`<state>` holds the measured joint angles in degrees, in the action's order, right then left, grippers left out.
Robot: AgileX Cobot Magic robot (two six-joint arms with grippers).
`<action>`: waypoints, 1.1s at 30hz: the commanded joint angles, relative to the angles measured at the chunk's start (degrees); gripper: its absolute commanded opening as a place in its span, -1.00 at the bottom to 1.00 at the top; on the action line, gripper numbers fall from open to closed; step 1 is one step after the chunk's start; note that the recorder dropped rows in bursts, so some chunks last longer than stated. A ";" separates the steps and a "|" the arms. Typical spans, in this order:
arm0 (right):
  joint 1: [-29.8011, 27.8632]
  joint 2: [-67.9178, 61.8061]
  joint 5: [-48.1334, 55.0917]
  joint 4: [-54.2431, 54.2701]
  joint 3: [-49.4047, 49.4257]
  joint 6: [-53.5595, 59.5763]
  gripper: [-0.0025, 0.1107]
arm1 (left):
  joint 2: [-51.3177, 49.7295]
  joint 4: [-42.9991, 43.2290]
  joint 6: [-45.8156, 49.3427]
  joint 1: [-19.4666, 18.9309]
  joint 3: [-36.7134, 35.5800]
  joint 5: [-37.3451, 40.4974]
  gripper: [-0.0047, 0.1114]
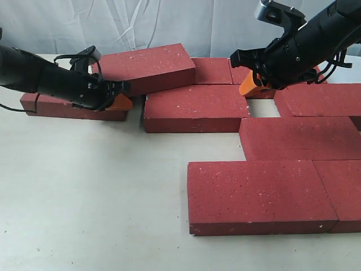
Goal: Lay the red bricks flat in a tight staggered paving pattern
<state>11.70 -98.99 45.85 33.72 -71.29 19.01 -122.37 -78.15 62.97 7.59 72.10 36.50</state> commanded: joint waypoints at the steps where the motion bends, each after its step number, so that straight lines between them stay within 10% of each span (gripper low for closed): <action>1: -0.32 0.57 -0.53 0.51 0.17 0.73 -0.97 | 0.48 -1.84 0.12 -0.06 0.21 -0.90 -0.92; 18: -0.32 0.57 -0.31 0.48 0.17 0.85 -0.97 | 14.45 6.92 -6.25 0.04 0.21 -3.25 -0.92; 33: -0.32 0.57 -0.57 0.48 0.17 0.85 -0.97 | 23.03 64.52 -50.14 12.37 6.12 -4.30 -0.92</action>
<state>11.70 -98.99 45.54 34.08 -71.29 19.48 -99.92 -25.21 22.90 18.06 76.18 28.98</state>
